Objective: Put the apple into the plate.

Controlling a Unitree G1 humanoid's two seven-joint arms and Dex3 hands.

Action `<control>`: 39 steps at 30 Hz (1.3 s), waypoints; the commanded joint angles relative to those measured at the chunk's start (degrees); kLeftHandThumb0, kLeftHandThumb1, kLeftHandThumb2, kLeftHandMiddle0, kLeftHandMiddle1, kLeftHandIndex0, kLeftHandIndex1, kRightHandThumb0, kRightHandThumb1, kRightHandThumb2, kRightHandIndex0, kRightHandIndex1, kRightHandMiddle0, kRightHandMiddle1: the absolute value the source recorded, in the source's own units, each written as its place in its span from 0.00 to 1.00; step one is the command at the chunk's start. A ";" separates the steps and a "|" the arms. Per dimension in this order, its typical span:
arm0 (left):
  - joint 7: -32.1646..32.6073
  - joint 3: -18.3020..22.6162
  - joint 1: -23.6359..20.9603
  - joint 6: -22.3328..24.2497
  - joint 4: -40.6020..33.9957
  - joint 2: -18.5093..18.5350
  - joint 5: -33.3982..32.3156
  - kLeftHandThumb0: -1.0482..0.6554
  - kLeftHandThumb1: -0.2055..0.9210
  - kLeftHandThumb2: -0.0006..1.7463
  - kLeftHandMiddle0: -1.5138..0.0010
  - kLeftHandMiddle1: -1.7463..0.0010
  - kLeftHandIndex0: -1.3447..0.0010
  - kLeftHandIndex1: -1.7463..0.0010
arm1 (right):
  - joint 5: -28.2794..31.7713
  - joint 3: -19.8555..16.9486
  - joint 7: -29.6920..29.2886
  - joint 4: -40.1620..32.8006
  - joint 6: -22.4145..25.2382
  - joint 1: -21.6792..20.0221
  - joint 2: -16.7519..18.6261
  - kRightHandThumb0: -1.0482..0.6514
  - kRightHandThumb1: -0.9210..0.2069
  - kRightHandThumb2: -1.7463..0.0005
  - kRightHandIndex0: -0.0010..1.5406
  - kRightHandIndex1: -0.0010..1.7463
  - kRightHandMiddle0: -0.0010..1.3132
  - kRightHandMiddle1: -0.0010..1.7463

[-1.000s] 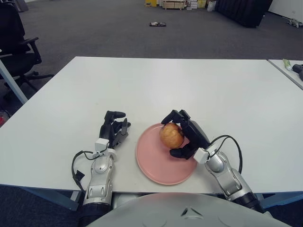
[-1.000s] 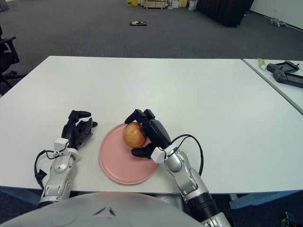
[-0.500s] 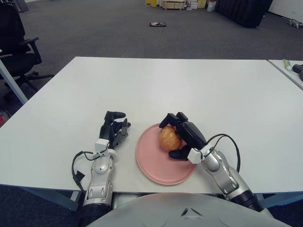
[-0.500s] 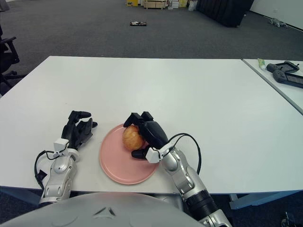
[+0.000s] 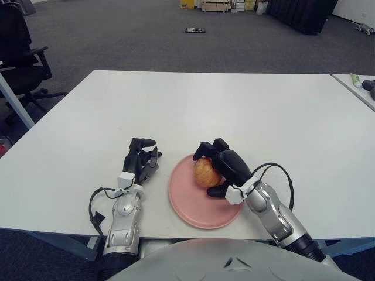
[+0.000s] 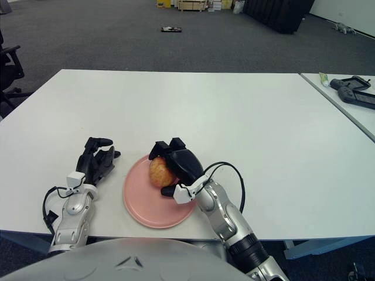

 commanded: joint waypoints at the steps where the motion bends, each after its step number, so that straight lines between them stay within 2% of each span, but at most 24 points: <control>1: -0.10 0.09 0.45 0.83 0.52 0.12 -0.22 0.41 0.99 0.31 0.69 0.22 0.85 0.00 | 0.16 0.33 2.71 0.65 1.76 1.36 -1.91 0.57 0.52 0.28 0.34 1.00 0.36 0.95; 2: -0.04 0.09 0.44 0.86 0.50 0.09 -0.19 0.41 0.98 0.32 0.69 0.23 0.85 0.00 | 1.55 0.36 3.87 0.47 1.55 1.48 -2.19 0.51 0.38 0.39 0.22 1.00 0.31 0.97; 3: 0.01 0.09 0.42 0.88 0.49 0.07 -0.17 0.41 0.97 0.33 0.69 0.23 0.84 0.00 | 2.56 0.39 4.73 0.31 1.40 1.56 -2.39 0.39 0.34 0.46 0.14 0.84 0.20 0.84; 4: 0.04 0.09 0.42 0.89 0.49 0.06 -0.16 0.41 0.96 0.34 0.69 0.24 0.84 0.00 | 3.19 0.42 5.29 0.19 1.33 1.58 -2.54 0.31 0.31 0.50 0.09 0.74 0.13 0.75; 5: 0.07 0.09 0.41 0.91 0.48 0.05 -0.12 0.41 0.96 0.34 0.68 0.24 0.84 0.00 | 4.08 0.37 6.11 0.01 1.02 1.47 -2.87 0.28 0.31 0.51 0.07 0.70 0.10 0.72; 7: 0.10 0.08 0.39 1.04 0.43 0.07 -0.07 0.41 0.96 0.34 0.69 0.24 0.83 0.00 | 5.84 0.03 8.00 -1.01 0.49 1.24 -3.90 0.21 0.28 0.55 0.04 0.50 0.05 0.58; 9: 0.23 0.06 0.36 1.55 0.34 0.15 0.16 0.41 0.95 0.35 0.69 0.25 0.83 0.00 | 7.87 -0.80 10.83 -3.55 0.74 1.08 -5.20 0.14 0.22 0.60 0.02 0.26 0.02 0.38; 10: 0.24 0.10 0.34 1.36 0.50 0.19 0.18 0.41 0.95 0.35 0.69 0.25 0.83 0.00 | 8.93 -1.19 12.44 -5.20 1.02 1.10 -5.87 0.12 0.20 0.63 0.01 0.17 0.01 0.31; 13: 0.27 0.18 0.26 1.01 0.80 0.24 0.23 0.41 0.96 0.34 0.69 0.24 0.84 0.00 | 10.91 -1.56 14.98 -7.34 1.25 1.11 -6.80 0.04 0.11 0.71 0.00 0.06 0.00 0.11; 17: 0.38 0.16 0.19 1.10 0.93 0.25 0.38 0.41 0.99 0.31 0.70 0.22 0.85 0.00 | 13.30 -1.66 16.49 -7.91 1.02 1.01 -7.17 0.01 0.03 0.81 0.00 0.01 0.00 0.02; 22: 0.57 0.14 0.12 0.88 1.12 0.18 0.48 0.41 1.00 0.30 0.70 0.22 0.85 0.00 | 15.41 -2.20 18.12 -10.16 1.93 1.31 -7.47 0.00 0.01 0.86 0.00 0.00 0.00 0.00; 33: 0.60 0.16 -0.05 1.47 1.17 0.21 0.38 0.41 0.99 0.31 0.68 0.22 0.85 0.00 | 20.41 -4.04 21.91 -15.76 5.68 2.50 -7.88 0.00 0.08 0.90 0.00 0.00 0.00 0.00; 39: 0.42 0.29 -0.24 0.43 1.68 0.17 0.01 0.41 0.95 0.35 0.66 0.23 0.83 0.00 | 27.72 -6.96 25.69 -21.72 12.28 3.67 -7.85 0.02 0.13 0.92 0.00 0.00 0.00 0.00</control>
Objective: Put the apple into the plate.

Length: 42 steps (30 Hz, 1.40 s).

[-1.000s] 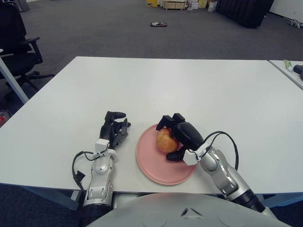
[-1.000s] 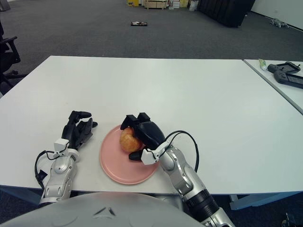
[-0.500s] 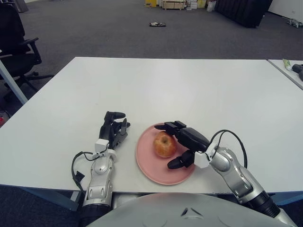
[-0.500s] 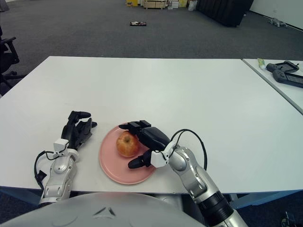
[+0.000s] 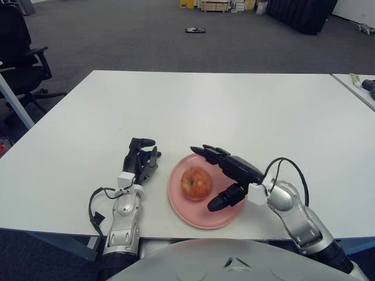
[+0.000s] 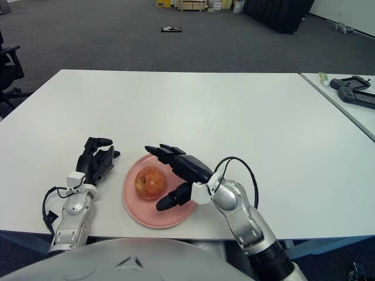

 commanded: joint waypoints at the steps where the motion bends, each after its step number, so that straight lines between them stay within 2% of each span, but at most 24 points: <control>1: 0.05 0.17 -0.15 0.82 1.33 0.20 -0.02 0.41 0.95 0.35 0.65 0.23 0.83 0.00 | 5.38 -2.75 1.39 -3.75 4.10 0.86 0.23 0.04 0.15 0.93 0.00 0.00 0.00 0.00; 5: -0.12 0.12 -0.26 0.58 1.63 0.37 0.05 0.41 0.93 0.36 0.65 0.23 0.82 0.00 | 9.29 -4.25 0.15 -4.46 5.20 2.22 1.85 0.06 0.16 0.93 0.00 0.00 0.00 0.00; 7: -0.27 0.08 -0.30 0.24 1.80 0.49 0.06 0.41 0.94 0.36 0.65 0.24 0.83 0.00 | 10.63 -5.66 -2.44 -3.77 2.86 3.79 3.30 0.06 0.13 0.91 0.00 0.00 0.00 0.00; 8: -0.34 0.06 -0.33 0.03 1.92 0.54 0.05 0.41 0.94 0.36 0.65 0.23 0.83 0.00 | 10.38 -6.47 -4.78 -2.42 0.02 5.07 4.18 0.06 0.12 0.91 0.00 0.00 0.00 0.00; 10: -0.38 0.03 -0.37 -0.22 2.06 0.59 0.02 0.41 0.95 0.35 0.66 0.24 0.83 0.00 | 9.77 -7.18 -7.18 -0.77 -3.23 6.34 4.97 0.02 0.05 0.84 0.00 0.00 0.00 0.00; 15: -0.41 -0.07 -0.48 -1.00 2.46 0.75 0.12 0.41 0.96 0.34 0.65 0.23 0.83 0.00 | 13.82 -10.34 -11.28 2.89 -6.61 9.03 8.61 0.00 0.01 0.79 0.00 0.00 0.00 0.00; 17: -0.22 -0.06 -0.51 -1.09 2.52 0.72 0.17 0.41 0.96 0.34 0.65 0.24 0.84 0.00 | 15.19 -12.33 -13.76 6.61 -6.44 7.51 10.97 0.00 0.00 0.76 0.00 0.00 0.00 0.00; 20: 0.04 -0.02 -0.50 -0.77 2.42 0.66 0.25 0.41 0.96 0.34 0.66 0.24 0.84 0.00 | 15.97 -14.51 -18.82 12.87 -11.07 4.24 15.53 0.00 0.00 0.73 0.00 0.00 0.00 0.00; 21: 0.08 0.01 -0.49 -0.74 2.42 0.63 0.23 0.41 0.96 0.34 0.66 0.24 0.84 0.00 | 16.41 -15.06 -20.03 13.91 -12.73 4.01 16.76 0.03 0.03 0.71 0.03 0.08 0.00 0.15; 23: 0.12 0.06 -0.46 -0.55 2.33 0.59 0.15 0.41 0.96 0.34 0.66 0.25 0.84 0.00 | 16.78 -16.68 -23.28 15.76 -16.47 3.69 19.22 0.09 0.10 0.65 0.04 0.25 0.01 0.35; 24: 0.11 0.08 -0.45 -0.48 2.29 0.58 0.10 0.41 0.96 0.34 0.66 0.25 0.84 0.00 | 16.48 -17.53 -24.78 16.77 -18.04 3.37 19.93 0.15 0.17 0.56 0.07 0.37 0.00 0.51; 25: 0.09 0.09 -0.43 -0.44 2.25 0.58 0.06 0.41 0.96 0.34 0.67 0.25 0.84 0.00 | 16.19 -18.12 -25.77 17.58 -19.24 3.13 20.43 0.20 0.23 0.50 0.09 0.47 0.05 0.63; 26: 0.10 0.08 -0.39 0.07 2.05 0.62 0.12 0.41 0.96 0.34 0.67 0.25 0.84 0.00 | 14.98 -19.16 -28.41 18.56 -20.65 2.83 21.56 0.22 0.25 0.47 0.10 0.51 0.06 0.68; 27: 0.11 0.08 -0.36 0.45 1.91 0.66 0.17 0.41 0.96 0.34 0.67 0.24 0.84 0.00 | 14.03 -19.93 -30.31 19.38 -21.81 2.60 22.44 0.28 0.26 0.46 0.16 0.61 0.15 0.79; 28: 0.10 0.06 -0.32 0.83 1.74 0.73 0.23 0.41 0.96 0.34 0.68 0.24 0.84 0.00 | 13.46 -21.19 -32.56 19.85 -21.83 2.75 23.35 0.30 0.27 0.46 0.19 0.65 0.18 0.84; 29: 0.08 0.05 -0.28 1.08 1.60 0.78 0.27 0.41 0.96 0.34 0.68 0.24 0.84 0.00 | 13.09 -22.05 -34.05 20.23 -21.87 2.86 23.93 0.33 0.28 0.45 0.23 0.75 0.23 0.89; 30: 0.04 0.04 -0.25 1.13 1.51 0.83 0.30 0.41 0.96 0.34 0.69 0.24 0.84 0.00 | 12.53 -22.91 -35.65 19.78 -20.83 3.19 24.53 0.35 0.28 0.45 0.26 0.83 0.25 0.93; 32: -0.03 0.05 -0.19 0.98 1.43 0.90 0.28 0.41 0.97 0.33 0.70 0.24 0.84 0.00 | 11.39 -23.77 -37.84 19.09 -19.45 3.58 25.43 0.36 0.29 0.44 0.33 0.91 0.28 0.97; 34: -0.18 0.03 -0.17 0.65 1.39 0.93 0.17 0.41 0.97 0.33 0.71 0.23 0.84 0.00 | 9.79 -24.15 -40.05 18.74 -18.34 3.61 26.48 0.37 0.29 0.44 0.41 0.96 0.30 0.99; 42: -0.53 0.03 -0.05 0.54 1.13 0.99 -0.33 0.41 0.97 0.33 0.69 0.22 0.84 0.00 | 10.50 -25.26 -41.93 19.36 -16.05 3.24 27.12 0.38 0.31 0.42 0.53 1.00 0.32 1.00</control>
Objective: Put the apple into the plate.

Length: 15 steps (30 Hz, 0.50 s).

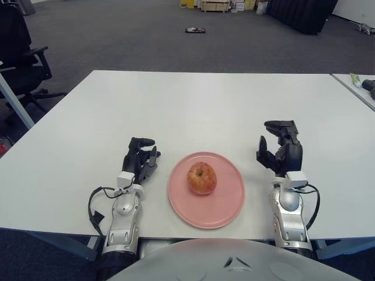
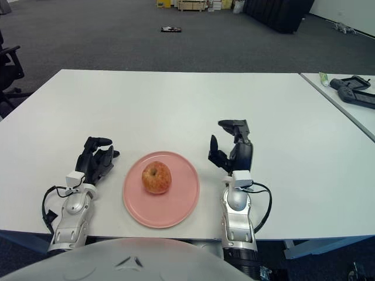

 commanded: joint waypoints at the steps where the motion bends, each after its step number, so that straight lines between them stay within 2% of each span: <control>1: -0.50 0.12 0.37 1.08 0.36 0.29 -0.31 0.41 0.97 0.33 0.69 0.22 0.84 0.00 | 0.56 -0.54 -0.34 0.55 1.29 -0.76 0.33 0.38 0.32 0.42 0.54 1.00 0.32 1.00; 7: -0.60 0.11 0.45 1.59 0.03 0.38 -0.43 0.41 0.96 0.34 0.69 0.23 0.84 0.00 | 2.78 -2.14 0.14 2.02 4.46 -0.99 0.11 0.37 0.34 0.40 0.59 1.00 0.34 1.00; 15: -0.58 0.07 0.53 2.22 -0.46 0.35 -0.47 0.41 0.95 0.35 0.68 0.24 0.83 0.00 | 2.61 -2.05 0.97 2.83 9.17 -0.19 -0.29 0.37 0.35 0.39 0.62 1.00 0.34 1.00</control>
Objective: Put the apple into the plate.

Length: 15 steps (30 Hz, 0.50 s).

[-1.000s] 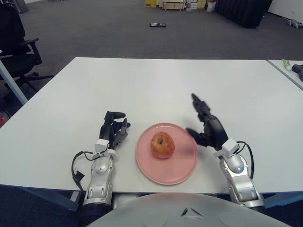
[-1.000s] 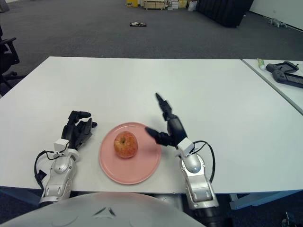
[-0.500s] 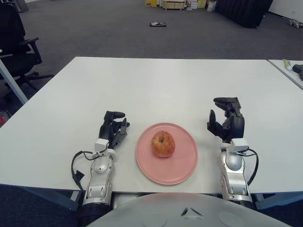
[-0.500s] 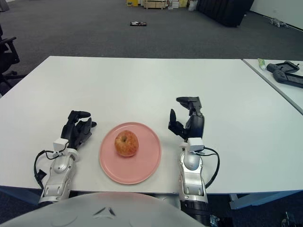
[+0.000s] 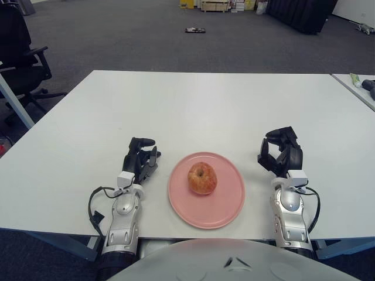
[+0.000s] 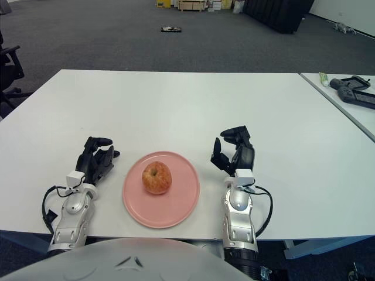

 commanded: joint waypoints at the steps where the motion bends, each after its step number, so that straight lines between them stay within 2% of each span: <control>1: -0.39 0.10 0.48 1.47 0.04 0.29 -0.23 0.41 0.95 0.35 0.67 0.24 0.83 0.00 | 0.36 0.02 0.66 0.85 2.22 0.02 -0.35 0.37 0.35 0.39 0.63 1.00 0.34 1.00; 6: -0.47 0.07 0.55 1.85 -0.20 0.32 -0.23 0.41 0.94 0.36 0.67 0.24 0.83 0.00 | 1.29 0.40 2.20 1.55 4.49 0.62 -0.28 0.37 0.35 0.39 0.63 1.00 0.34 1.00; 15: -0.45 0.22 0.44 1.36 0.20 0.45 -0.14 0.41 0.99 0.31 0.68 0.24 0.85 0.00 | 3.05 0.80 4.35 2.81 6.37 2.03 0.52 0.37 0.36 0.39 0.64 1.00 0.35 1.00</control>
